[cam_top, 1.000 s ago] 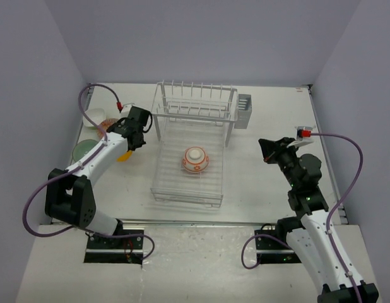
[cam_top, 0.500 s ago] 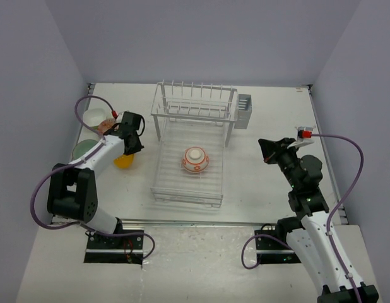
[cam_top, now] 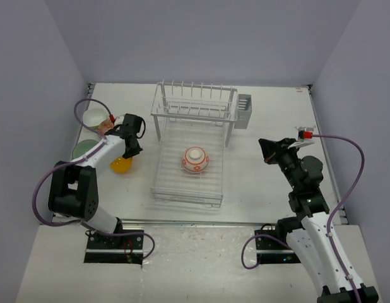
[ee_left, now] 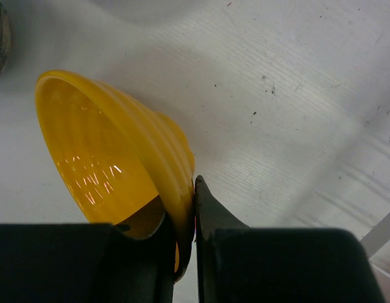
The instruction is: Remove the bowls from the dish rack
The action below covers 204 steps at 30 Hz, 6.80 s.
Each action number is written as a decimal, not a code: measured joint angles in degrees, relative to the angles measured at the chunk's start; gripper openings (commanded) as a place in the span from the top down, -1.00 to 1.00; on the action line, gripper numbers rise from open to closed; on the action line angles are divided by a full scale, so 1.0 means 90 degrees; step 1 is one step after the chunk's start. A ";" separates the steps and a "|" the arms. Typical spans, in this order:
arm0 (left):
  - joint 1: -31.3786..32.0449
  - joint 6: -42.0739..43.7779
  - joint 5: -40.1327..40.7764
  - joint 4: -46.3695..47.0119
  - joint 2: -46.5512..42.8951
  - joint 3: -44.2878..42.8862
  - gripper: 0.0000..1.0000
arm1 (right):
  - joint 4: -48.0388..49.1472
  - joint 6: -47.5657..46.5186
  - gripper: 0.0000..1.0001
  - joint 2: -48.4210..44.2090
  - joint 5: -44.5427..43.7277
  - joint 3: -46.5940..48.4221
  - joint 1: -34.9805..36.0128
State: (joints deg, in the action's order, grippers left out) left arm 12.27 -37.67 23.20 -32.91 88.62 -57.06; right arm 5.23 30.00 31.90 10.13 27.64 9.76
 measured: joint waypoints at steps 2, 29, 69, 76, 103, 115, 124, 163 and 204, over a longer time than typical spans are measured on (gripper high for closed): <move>0.0000 -0.0056 0.0073 -0.0053 0.0000 0.0041 1.00 | 0.0000 0.0000 1.00 0.0000 0.0000 0.0000 0.0000; -0.0452 -0.0197 -0.0085 -0.0095 0.0036 0.0311 0.07 | 0.0095 0.0000 1.00 -0.0058 0.0090 -0.0087 0.0000; 0.0542 -0.0250 -0.3223 0.1785 -0.3585 0.0483 1.00 | 0.0022 -0.0119 1.00 0.0515 0.0685 0.0041 0.0051; 0.1523 -0.0248 -0.3738 0.2103 -0.3002 0.1324 1.00 | -0.0551 -0.0423 1.00 0.1435 0.1282 0.1064 0.0763; 0.1724 0.0165 -0.1389 0.1324 -0.2399 0.1042 1.00 | -0.0743 -0.0767 1.00 0.4743 0.0151 0.2225 0.3276; 0.1724 0.0143 -0.1209 0.1214 -0.2229 0.1066 1.00 | -0.0104 -0.1183 1.00 0.5433 -0.0855 0.2288 0.3514; 0.1724 0.0143 -0.1146 0.1195 -0.2212 0.1122 1.00 | -0.0095 -0.1392 1.00 0.6132 -0.1202 0.2851 0.3808; 0.1724 0.0155 -0.0823 0.1039 -0.1982 0.1132 0.79 | 0.0146 -0.1387 1.00 0.7176 -0.1151 0.3806 0.4141; 0.1719 0.0138 -0.1086 0.1098 -0.1996 0.1331 0.81 | 0.0566 -0.1171 1.00 0.7541 -0.0889 0.3888 0.4928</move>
State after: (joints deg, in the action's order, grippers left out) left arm 27.75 -36.42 13.43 -23.03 70.65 -45.08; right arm 10.33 19.46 99.77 2.13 62.63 54.11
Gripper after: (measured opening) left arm 0.092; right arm 0.003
